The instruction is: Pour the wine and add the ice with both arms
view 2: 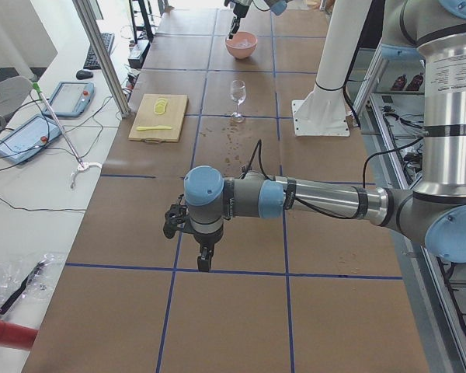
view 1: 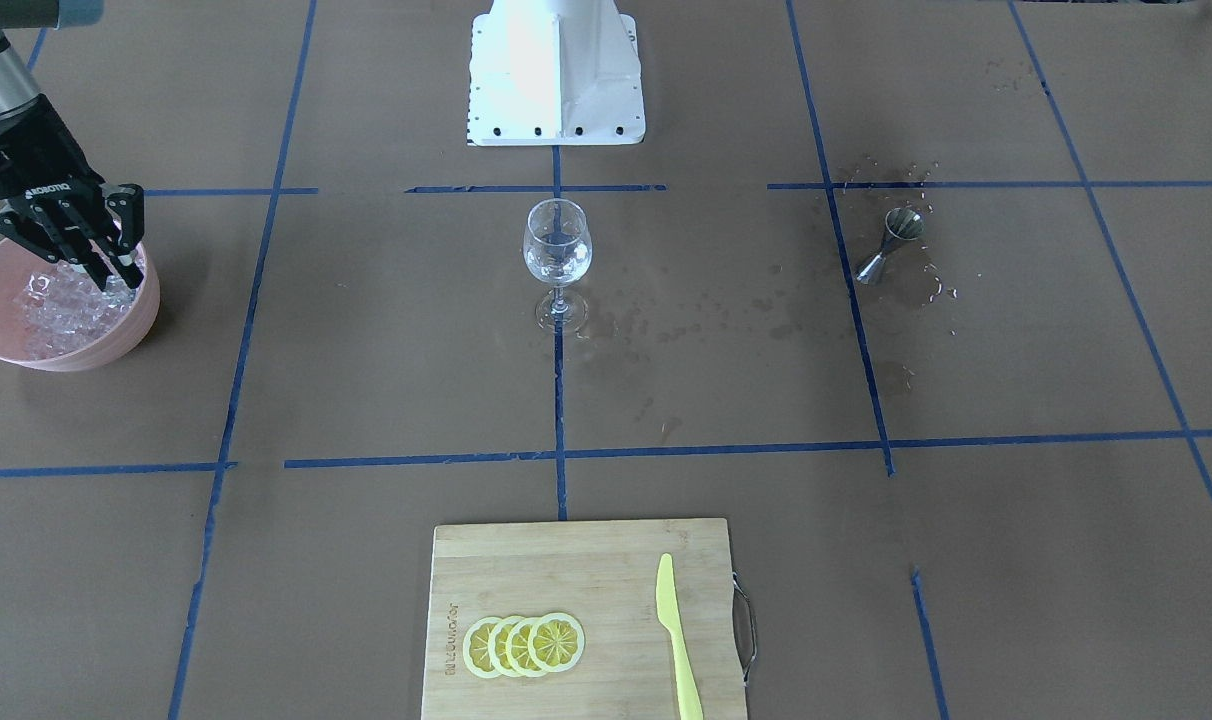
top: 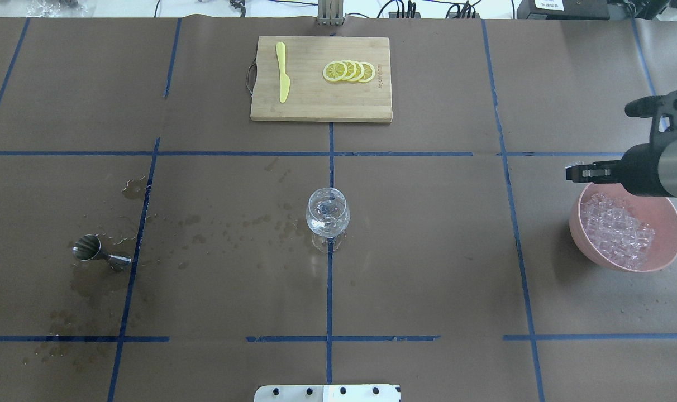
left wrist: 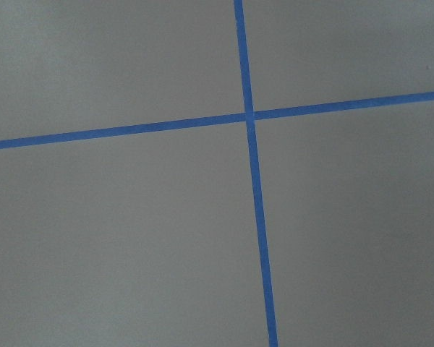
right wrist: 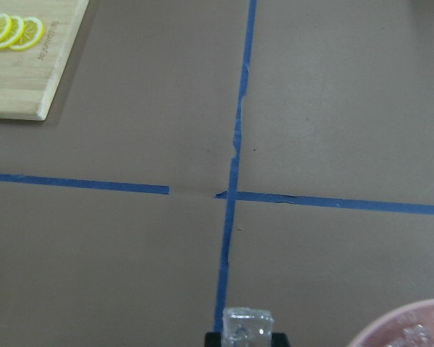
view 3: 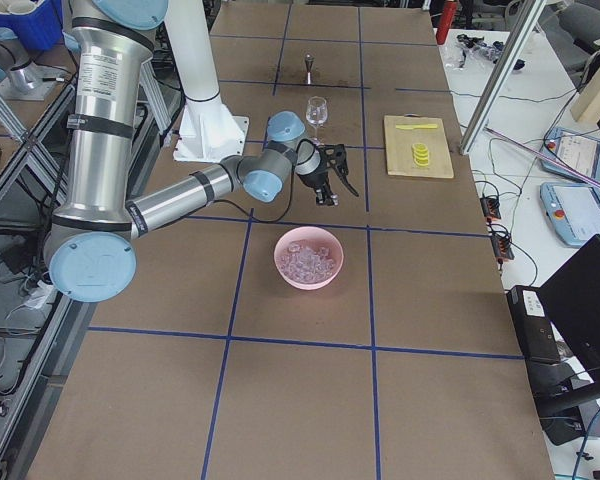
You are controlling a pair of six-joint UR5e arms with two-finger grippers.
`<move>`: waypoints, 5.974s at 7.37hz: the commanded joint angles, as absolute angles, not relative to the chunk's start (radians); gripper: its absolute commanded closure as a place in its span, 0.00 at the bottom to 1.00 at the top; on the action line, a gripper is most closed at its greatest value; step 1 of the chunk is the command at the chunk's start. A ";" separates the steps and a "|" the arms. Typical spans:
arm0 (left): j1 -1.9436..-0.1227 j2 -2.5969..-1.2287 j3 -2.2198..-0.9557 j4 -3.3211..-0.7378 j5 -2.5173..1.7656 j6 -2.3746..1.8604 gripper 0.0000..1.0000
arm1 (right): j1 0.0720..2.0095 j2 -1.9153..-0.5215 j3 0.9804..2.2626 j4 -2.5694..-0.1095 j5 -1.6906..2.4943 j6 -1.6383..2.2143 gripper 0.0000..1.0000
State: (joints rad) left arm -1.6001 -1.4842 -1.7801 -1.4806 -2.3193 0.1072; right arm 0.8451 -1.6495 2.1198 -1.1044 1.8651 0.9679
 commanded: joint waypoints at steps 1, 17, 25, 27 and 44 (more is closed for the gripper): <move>-1.600 -1.485 -1.781 -1.480 -2.327 0.107 0.00 | 0.812 -1.389 2.154 -1.431 1.888 1.004 1.00; -1.600 -1.485 -1.776 -1.480 -2.335 0.107 0.00 | 0.422 -0.644 1.852 -2.019 1.657 1.350 0.72; -1.600 -1.483 -1.779 -1.477 -2.335 0.110 0.00 | 0.616 -0.765 1.939 -2.016 1.829 1.099 0.00; -1.600 -1.483 -1.782 -1.476 -2.333 0.110 0.00 | 0.812 -0.904 1.977 -2.010 1.987 0.805 0.00; -1.597 -1.480 -1.778 -1.480 -2.330 0.112 0.00 | 1.583 -1.746 1.779 -1.523 2.261 -0.089 0.00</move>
State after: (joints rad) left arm -1.5969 -1.4816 -1.7776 -1.4802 -2.3296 0.1120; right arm 1.5934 -1.7449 1.7784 -1.5471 2.2435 -0.1044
